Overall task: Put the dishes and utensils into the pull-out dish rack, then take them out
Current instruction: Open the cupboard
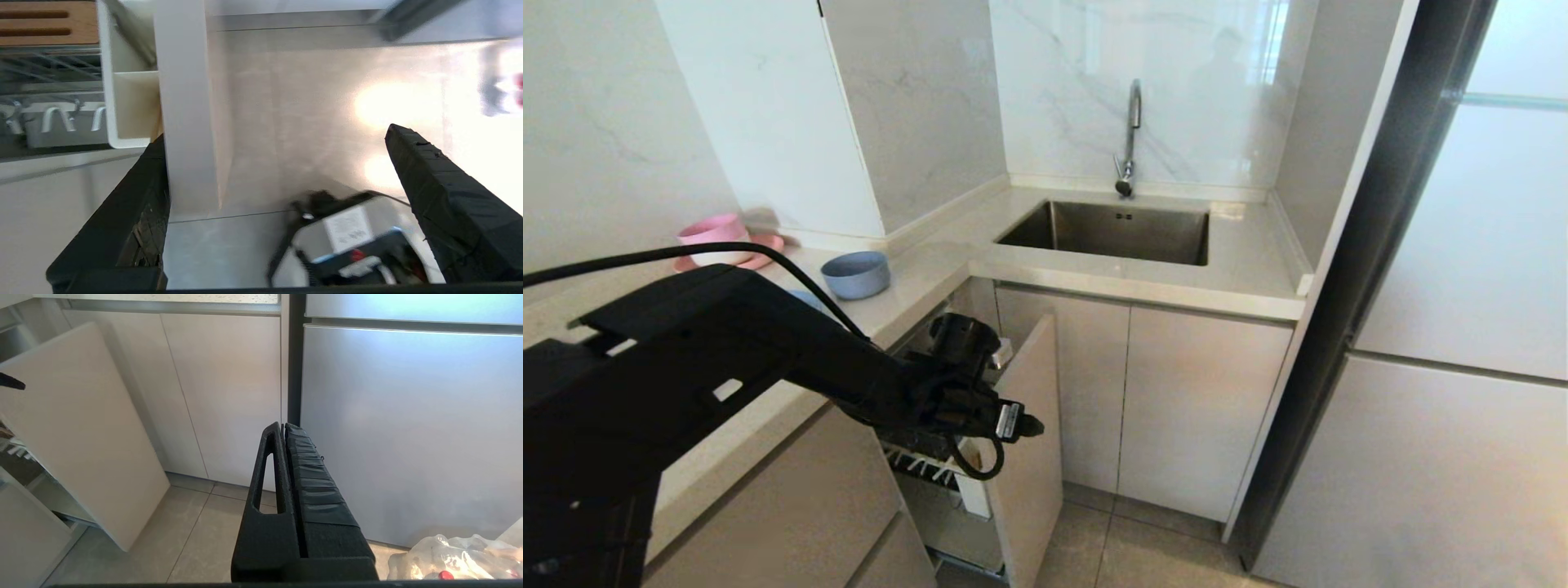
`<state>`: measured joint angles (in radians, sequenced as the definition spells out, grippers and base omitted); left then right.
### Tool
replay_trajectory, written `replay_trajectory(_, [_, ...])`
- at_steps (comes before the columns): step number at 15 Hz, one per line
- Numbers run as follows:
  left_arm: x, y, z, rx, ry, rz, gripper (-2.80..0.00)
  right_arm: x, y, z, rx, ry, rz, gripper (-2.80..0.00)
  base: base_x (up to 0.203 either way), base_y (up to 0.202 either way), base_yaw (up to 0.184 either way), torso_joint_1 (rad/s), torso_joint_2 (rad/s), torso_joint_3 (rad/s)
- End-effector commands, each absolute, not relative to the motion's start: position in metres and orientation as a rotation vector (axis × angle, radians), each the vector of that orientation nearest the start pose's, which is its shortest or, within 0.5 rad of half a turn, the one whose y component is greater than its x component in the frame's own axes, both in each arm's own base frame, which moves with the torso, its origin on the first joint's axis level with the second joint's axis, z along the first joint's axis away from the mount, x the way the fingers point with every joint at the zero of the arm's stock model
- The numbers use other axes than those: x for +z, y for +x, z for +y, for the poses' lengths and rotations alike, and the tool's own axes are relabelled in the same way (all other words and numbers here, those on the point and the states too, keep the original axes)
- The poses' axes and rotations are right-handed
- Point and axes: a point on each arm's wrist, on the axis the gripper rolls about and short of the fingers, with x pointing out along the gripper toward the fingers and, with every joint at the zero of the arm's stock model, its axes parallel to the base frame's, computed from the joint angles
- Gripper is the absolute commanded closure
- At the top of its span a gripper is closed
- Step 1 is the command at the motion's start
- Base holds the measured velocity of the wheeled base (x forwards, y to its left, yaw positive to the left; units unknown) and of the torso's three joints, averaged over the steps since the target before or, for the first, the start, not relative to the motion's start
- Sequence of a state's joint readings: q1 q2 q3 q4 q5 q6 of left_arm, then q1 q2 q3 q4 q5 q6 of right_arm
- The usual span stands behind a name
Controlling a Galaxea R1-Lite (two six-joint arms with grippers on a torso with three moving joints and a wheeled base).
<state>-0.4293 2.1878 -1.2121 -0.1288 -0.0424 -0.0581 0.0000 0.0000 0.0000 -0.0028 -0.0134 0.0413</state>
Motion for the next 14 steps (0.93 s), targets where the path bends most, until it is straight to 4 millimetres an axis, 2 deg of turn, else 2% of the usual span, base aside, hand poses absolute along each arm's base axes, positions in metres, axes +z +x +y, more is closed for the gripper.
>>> replay_trajectory(1, [0.07,0.361,-0.172,-0.428,0.107,0.838,-2.8,0.076,-0.023,0.0,-0.014,0.041,-0.002,0.0,0.0,0.0,0.0,0.0,0.0,0.0])
replay_trajectory(9, [0.071,0.353,-0.195,-0.451,0.023,0.825,-2.8,0.076,-0.023,0.0,-0.014,0.041,-0.002,0.0,0.0,0.0,0.0,0.0,0.0,0.0])
replay_trajectory(14, [0.065,0.346,-0.221,-0.478,-0.087,0.832,-2.8,0.076,-0.023,0.0,-0.014,0.041,-0.002,0.0,0.0,0.0,0.0,0.0,0.0,0.0])
